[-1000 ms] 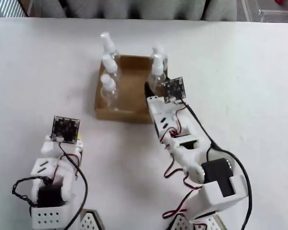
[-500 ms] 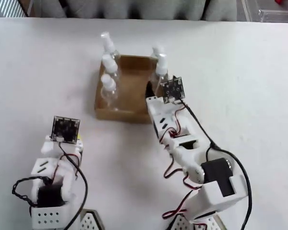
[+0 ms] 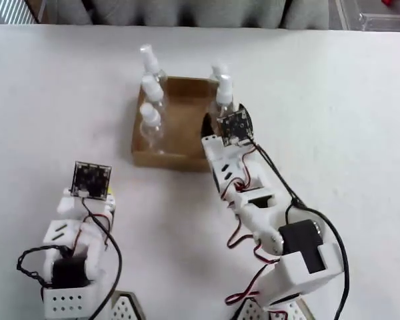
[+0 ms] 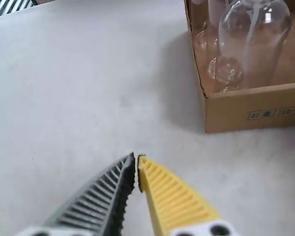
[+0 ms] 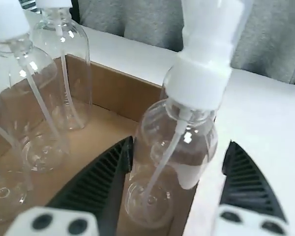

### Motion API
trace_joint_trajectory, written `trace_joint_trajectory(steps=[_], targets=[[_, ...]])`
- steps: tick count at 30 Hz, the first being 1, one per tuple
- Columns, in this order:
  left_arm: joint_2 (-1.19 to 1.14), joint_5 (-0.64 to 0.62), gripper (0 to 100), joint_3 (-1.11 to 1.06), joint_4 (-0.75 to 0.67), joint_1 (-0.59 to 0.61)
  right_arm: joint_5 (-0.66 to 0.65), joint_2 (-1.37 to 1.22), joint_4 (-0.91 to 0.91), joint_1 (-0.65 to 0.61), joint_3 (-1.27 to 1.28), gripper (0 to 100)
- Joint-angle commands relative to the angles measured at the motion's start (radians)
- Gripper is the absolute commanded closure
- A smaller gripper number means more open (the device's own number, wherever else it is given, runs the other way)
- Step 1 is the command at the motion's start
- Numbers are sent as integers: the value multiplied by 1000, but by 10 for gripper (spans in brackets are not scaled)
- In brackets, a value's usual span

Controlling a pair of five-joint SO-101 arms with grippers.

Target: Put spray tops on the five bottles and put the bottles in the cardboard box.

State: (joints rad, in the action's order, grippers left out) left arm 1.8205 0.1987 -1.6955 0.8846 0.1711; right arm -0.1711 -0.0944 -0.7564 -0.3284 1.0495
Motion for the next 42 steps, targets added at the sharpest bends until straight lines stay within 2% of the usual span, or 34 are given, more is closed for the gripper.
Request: trace_joint_trajectory(steps=[1, 14, 27, 37, 42], targets=[[8, 9, 979, 2, 0, 7, -20, 13, -70, -24, 15, 762], [8, 9, 979, 2, 0, 7, -20, 50, -99, -21, 60, 762], [7, 9, 979, 2, 2, 7, -21, 412, -82, -16, 272, 764], [5, 9, 979, 2, 2, 7, -12, 768, 249, 104, 377, 765], [5, 9, 979, 2, 2, 7, -11, 900, 358, 150, 443, 786]])
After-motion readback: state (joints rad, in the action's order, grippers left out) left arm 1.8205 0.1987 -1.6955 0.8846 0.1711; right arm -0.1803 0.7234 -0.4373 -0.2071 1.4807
